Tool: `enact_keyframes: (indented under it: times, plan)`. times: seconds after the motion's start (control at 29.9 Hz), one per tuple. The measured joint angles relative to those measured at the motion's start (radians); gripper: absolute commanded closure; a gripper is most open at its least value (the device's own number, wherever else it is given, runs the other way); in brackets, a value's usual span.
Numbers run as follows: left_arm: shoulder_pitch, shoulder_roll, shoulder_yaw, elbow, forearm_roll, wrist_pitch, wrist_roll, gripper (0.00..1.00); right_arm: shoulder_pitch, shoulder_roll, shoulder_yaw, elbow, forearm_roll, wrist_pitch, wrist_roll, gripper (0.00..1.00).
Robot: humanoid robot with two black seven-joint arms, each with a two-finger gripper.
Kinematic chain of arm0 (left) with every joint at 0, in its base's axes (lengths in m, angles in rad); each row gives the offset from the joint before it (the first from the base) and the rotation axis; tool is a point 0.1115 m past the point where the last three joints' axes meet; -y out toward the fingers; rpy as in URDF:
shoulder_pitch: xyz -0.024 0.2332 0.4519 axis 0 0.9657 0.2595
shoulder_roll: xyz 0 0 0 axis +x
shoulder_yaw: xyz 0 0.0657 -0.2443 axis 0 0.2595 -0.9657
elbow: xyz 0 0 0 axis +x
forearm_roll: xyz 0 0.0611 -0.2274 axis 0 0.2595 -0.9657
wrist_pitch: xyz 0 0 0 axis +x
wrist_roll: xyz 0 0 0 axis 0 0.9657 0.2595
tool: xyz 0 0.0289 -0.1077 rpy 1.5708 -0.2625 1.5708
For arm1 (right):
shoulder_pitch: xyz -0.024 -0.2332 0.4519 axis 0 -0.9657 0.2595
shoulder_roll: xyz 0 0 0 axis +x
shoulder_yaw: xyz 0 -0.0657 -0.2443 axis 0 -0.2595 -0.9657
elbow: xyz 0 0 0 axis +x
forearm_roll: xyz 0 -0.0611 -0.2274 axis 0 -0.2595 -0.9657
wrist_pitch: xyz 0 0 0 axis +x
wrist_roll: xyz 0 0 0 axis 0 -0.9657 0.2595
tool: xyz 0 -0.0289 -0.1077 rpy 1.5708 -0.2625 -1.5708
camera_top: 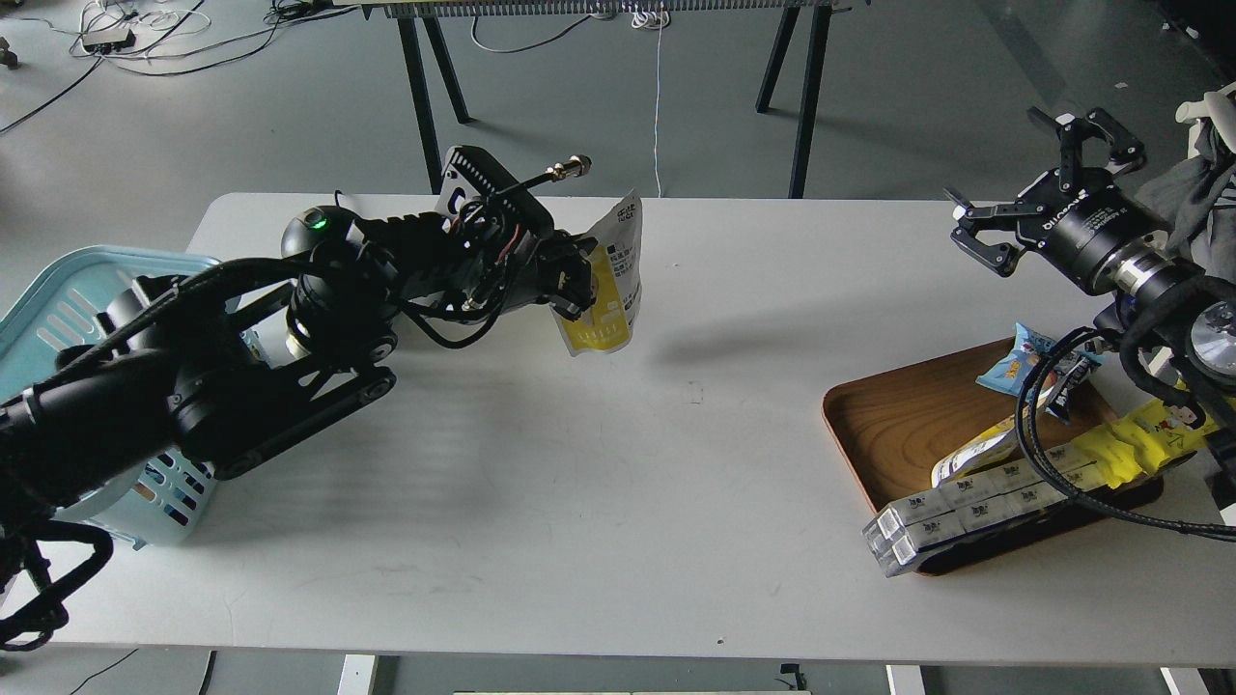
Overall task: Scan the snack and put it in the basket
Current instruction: 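Hold the yellow bag with the left gripper in front of the scanner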
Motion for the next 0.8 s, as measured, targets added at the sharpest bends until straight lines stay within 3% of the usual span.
enact_keyframes:
  times: [0.37, 0.54, 0.8]
  plan:
    - [-0.029, 0.297, -0.010, -0.342, -0.086, 0.000, -0.026, 1.00, 0.000, 0.010, 0.005, 0.000, 0.000, -0.001, 0.000, 0.00]
    - [-0.011, 0.405, -0.004, -0.373, -0.173, 0.000, -0.018, 1.00, 0.001, 0.020, 0.005, 0.002, 0.000, 0.000, 0.000, 0.00]
    - [0.041, 0.478, -0.004, -0.375, -0.267, 0.000, 0.003, 1.00, 0.001, 0.020, 0.004, 0.002, 0.000, 0.000, 0.001, 0.00]
